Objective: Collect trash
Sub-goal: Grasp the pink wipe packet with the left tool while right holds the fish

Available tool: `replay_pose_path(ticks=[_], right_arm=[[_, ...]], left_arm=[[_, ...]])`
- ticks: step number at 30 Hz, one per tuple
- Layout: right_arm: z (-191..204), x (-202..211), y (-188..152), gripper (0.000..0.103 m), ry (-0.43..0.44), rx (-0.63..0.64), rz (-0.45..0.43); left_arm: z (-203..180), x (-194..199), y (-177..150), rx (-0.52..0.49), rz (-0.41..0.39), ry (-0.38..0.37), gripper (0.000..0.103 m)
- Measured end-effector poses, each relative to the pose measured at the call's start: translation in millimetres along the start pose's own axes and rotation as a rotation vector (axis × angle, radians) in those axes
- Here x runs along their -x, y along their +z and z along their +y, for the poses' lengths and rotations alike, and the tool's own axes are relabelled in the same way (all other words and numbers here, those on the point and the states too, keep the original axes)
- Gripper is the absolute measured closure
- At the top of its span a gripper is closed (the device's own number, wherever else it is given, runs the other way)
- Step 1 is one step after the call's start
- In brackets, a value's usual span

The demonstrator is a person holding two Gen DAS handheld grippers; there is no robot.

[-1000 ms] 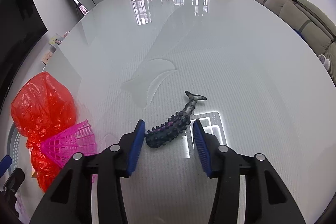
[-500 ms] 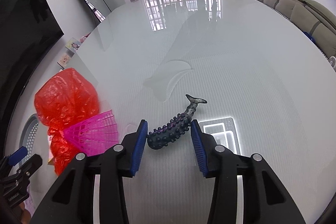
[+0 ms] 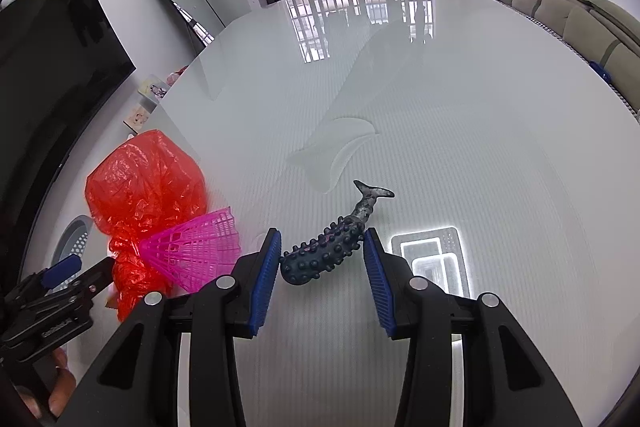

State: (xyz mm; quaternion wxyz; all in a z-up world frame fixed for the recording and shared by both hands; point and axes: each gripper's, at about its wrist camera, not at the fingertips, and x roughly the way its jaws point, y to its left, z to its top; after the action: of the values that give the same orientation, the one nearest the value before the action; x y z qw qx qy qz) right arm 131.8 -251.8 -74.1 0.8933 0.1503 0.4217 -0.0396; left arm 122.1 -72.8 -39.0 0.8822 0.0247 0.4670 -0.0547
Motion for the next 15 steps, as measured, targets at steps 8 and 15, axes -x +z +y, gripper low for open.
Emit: replay_pose_path(ticks=[8, 15], right_arm=[[0, -1, 0, 0.062, 0.007, 0.0, 0.005], [2, -1, -1, 0.062, 0.004, 0.006, 0.002]], left_arm=[[6, -15, 1, 0.004, 0.017, -0.029, 0.045], [11, -16, -4, 0.006, 0.032, -0.048, 0.075]])
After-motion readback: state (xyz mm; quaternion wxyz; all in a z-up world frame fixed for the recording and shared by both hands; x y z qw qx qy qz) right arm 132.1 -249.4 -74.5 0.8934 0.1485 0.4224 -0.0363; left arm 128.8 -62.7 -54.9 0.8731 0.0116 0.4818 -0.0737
